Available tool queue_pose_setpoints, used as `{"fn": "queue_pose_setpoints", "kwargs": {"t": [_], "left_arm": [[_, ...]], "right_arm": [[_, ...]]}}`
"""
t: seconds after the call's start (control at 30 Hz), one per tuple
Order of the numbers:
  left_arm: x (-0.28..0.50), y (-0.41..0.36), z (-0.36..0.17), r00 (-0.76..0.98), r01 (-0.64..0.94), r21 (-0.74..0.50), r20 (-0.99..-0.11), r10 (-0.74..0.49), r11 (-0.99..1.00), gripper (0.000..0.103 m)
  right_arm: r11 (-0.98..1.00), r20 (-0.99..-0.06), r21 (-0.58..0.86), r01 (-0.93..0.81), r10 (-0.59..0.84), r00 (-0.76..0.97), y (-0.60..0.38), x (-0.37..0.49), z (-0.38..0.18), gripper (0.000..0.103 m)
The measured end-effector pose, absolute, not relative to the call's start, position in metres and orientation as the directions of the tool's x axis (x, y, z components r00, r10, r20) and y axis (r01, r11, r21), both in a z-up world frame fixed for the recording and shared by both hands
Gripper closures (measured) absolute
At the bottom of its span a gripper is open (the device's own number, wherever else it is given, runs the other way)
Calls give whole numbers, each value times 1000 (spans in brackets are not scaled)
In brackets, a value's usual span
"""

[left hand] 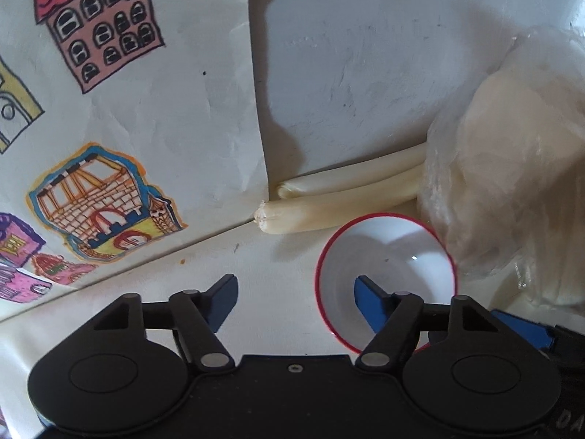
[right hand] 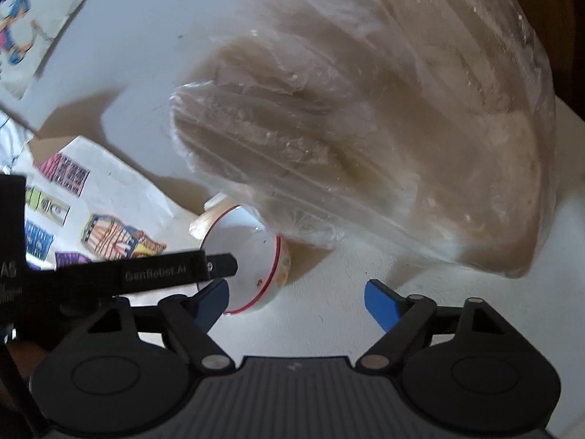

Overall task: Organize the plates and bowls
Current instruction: 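Grasp the rim of the second white bowl with both grippers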

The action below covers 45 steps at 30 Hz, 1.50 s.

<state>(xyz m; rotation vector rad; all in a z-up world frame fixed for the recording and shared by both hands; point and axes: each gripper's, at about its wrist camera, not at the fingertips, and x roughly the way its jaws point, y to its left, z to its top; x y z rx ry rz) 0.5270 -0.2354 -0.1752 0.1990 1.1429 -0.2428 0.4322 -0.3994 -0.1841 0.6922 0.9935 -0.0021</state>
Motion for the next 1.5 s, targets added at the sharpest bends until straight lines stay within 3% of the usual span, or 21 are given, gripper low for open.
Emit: {"fn": "queue_pose_setpoints", "kwargs": {"t": [0.2, 0.53, 1.07, 1.3, 1.5], "left_arm": [[528, -238, -176, 379, 292, 9, -919, -107, 956, 61], [523, -257, -174, 384, 350, 13, -914, -131, 936, 84], [508, -254, -163, 392, 388, 26, -909, -140, 921, 93], [499, -249, -161, 399, 394, 20, -904, -151, 919, 94], [489, -248, -156, 405, 395, 20, -901, -155, 919, 94]], "right_arm": [[776, -774, 534, 337, 288, 564, -392, 442, -192, 32], [764, -779, 535, 361, 281, 561, -386, 449, -195, 62], [725, -769, 570, 388, 303, 563, -405, 431, -193, 65], [711, -753, 595, 376, 327, 571, -409, 427, -192, 80], [712, -748, 600, 365, 337, 572, -408, 424, -191, 84]]}}
